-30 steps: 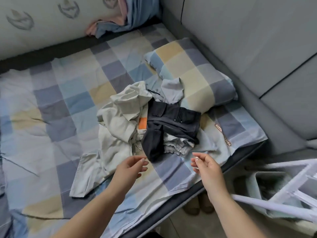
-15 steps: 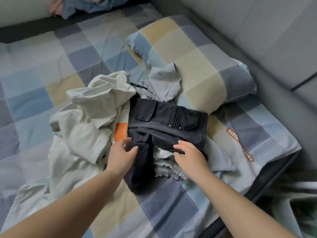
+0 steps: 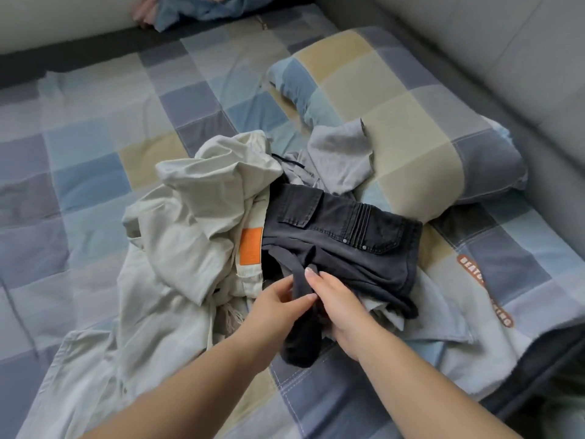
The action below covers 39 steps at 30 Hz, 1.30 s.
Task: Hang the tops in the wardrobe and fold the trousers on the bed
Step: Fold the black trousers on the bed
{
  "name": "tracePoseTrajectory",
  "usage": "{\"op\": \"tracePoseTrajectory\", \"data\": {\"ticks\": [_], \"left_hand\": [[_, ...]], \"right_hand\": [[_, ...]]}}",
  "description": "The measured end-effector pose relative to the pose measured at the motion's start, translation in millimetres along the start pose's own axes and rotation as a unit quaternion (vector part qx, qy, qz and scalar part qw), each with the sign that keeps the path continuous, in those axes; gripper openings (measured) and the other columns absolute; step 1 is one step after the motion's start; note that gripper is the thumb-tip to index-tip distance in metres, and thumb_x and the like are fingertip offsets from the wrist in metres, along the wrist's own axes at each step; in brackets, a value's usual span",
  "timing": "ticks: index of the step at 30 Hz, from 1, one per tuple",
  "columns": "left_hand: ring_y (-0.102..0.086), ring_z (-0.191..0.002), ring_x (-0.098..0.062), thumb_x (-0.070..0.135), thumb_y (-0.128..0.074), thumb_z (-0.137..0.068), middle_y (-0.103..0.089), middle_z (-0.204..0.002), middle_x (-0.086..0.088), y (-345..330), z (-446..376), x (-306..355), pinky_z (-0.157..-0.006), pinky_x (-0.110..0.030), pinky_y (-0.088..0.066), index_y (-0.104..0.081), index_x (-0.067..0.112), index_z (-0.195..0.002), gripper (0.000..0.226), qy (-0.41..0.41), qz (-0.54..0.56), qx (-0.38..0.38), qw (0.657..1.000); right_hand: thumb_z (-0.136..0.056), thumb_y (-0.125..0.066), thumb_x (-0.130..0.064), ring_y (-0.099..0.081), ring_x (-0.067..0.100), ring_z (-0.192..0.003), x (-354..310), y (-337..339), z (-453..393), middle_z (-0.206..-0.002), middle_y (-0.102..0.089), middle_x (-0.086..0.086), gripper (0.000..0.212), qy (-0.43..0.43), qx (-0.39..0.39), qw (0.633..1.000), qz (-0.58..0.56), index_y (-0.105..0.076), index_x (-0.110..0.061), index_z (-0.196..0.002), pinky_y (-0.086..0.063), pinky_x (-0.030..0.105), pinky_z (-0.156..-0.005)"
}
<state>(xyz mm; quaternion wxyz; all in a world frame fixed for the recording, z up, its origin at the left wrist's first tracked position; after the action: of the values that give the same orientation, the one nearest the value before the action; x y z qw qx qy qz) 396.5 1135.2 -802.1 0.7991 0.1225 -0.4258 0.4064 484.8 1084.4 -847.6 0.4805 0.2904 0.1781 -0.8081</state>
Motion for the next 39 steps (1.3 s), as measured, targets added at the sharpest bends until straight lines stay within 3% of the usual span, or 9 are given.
{"op": "tracePoseTrajectory", "data": {"ticks": [4,8,11,17,20,22,28,30,39], "left_hand": [[-0.067,-0.105,-0.022,0.007,-0.059,-0.092,-0.071,-0.11,-0.009,-7.6,45.1,29.3,-0.097,-0.038,-0.051,-0.067,0.019,-0.113,0.025,-0.01,-0.03,-0.073,0.997],[-0.061,-0.088,-0.008,0.014,-0.063,-0.087,-0.07,-0.092,0.003,-19.2,97.8,43.3,-0.088,-0.027,-0.047,-0.069,0.025,-0.106,0.022,-0.029,-0.137,-0.129,0.982],[-0.062,-0.08,-0.004,0.028,-0.073,-0.079,-0.069,-0.082,0.01,-6.4,126.9,60.7,-0.074,-0.019,-0.049,-0.073,0.027,-0.094,0.015,-0.027,-0.085,-0.104,0.991],[-0.065,-0.087,-0.015,0.058,-0.054,-0.086,-0.068,-0.095,-0.002,57.0,160.9,56.5,-0.074,-0.031,-0.049,-0.062,0.014,-0.102,0.047,0.135,0.249,0.156,0.946],[-0.071,-0.078,-0.023,0.07,-0.05,-0.082,-0.073,-0.089,-0.007,46.4,179.3,76.1,-0.068,-0.036,-0.057,-0.061,0.014,-0.113,0.065,0.159,0.324,0.096,0.928],[-0.066,-0.104,-0.031,0.069,-0.049,-0.084,-0.069,-0.113,-0.014,33.5,188.6,95.3,-0.09,-0.046,-0.052,-0.062,0.015,-0.12,0.066,0.161,0.342,0.035,0.925],[-0.065,-0.092,-0.029,0.004,-0.05,-0.092,-0.067,-0.11,-0.019,36.1,241.0,145.5,-0.085,-0.042,-0.054,-0.065,0.007,-0.112,0.025,0.095,0.235,0.032,0.967],[-0.069,-0.08,-0.025,0.014,-0.052,-0.093,-0.073,-0.093,-0.013,38.0,265.6,149.6,-0.071,-0.034,-0.057,-0.068,0.01,-0.101,0.018,0.099,0.229,0.027,0.968],[-0.061,-0.117,-0.026,0.066,-0.057,-0.08,-0.066,-0.123,-0.009,59.5,390.2,83.8,-0.107,-0.041,-0.041,-0.064,0.017,-0.123,0.066,0.186,0.163,-0.01,0.969]], "right_hand": [[-0.068,-0.075,-0.055,-0.043,0.024,-0.132,-19.9,-9.2,12.9,-0.146,-0.041,0.001,0.1,-0.057,0.002,0.997,-0.054,-0.029,-0.017,-0.147,-0.038,0.046,-0.108],[-0.078,-0.071,-0.024,-0.062,0.021,-0.074,-50.6,-19.9,45.7,-0.083,-0.065,0.006,0.024,-0.041,0.03,0.998,0.048,-0.061,-0.008,-0.093,-0.05,0.028,-0.066],[-0.086,-0.054,-0.012,-0.048,0.016,-0.058,-76.6,-24.4,84.2,-0.064,-0.052,0.002,0.012,0.015,0.079,0.994,0.076,-0.053,-0.011,-0.074,-0.035,0.021,-0.05],[-0.088,-0.044,0.002,-0.058,0.022,-0.069,-114.6,-54.8,199.7,-0.073,-0.059,0.012,0.025,0.071,-0.008,0.988,-0.137,-0.063,-0.008,-0.075,-0.048,0.026,-0.059],[-0.091,-0.042,0.0,-0.068,0.023,-0.074,-119.3,-74.9,261.6,-0.081,-0.068,0.017,0.029,0.057,-0.118,0.968,-0.212,-0.071,-0.001,-0.083,-0.055,0.03,-0.062],[-0.09,-0.044,-0.001,-0.065,0.027,-0.081,-117.9,-77.6,287.7,-0.089,-0.066,0.018,0.024,0.055,-0.138,0.968,-0.2,-0.068,0.003,-0.088,-0.054,0.033,-0.069],[-0.093,-0.039,0.0,-0.061,0.027,-0.088,-111.2,-79.6,354.9,-0.093,-0.063,0.015,0.029,0.052,-0.138,0.979,-0.142,-0.069,0.002,-0.095,-0.052,0.036,-0.078],[-0.092,-0.038,0.002,-0.065,0.022,-0.084,-114.2,-82.2,376.5,-0.088,-0.069,0.011,0.041,0.065,-0.132,0.98,-0.135,-0.075,-0.011,-0.083,-0.055,0.032,-0.074],[-0.09,-0.04,0.005,-0.068,0.02,-0.08,-132.4,-141.9,458.2,-0.082,-0.072,0.01,0.031,0.153,-0.12,0.976,-0.102,-0.069,-0.005,-0.089,-0.054,0.026,-0.066]]}}
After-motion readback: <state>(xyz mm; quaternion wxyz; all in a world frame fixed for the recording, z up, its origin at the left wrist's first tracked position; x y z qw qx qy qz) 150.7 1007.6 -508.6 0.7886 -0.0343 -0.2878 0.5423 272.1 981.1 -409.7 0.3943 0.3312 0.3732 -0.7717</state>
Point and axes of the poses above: each hand's wrist, its own z-axis away from the middle knuckle, its own y-axis out of the back of the hand, x = y × z, the point moved 10 cm from there along -z, towards the middle knuckle
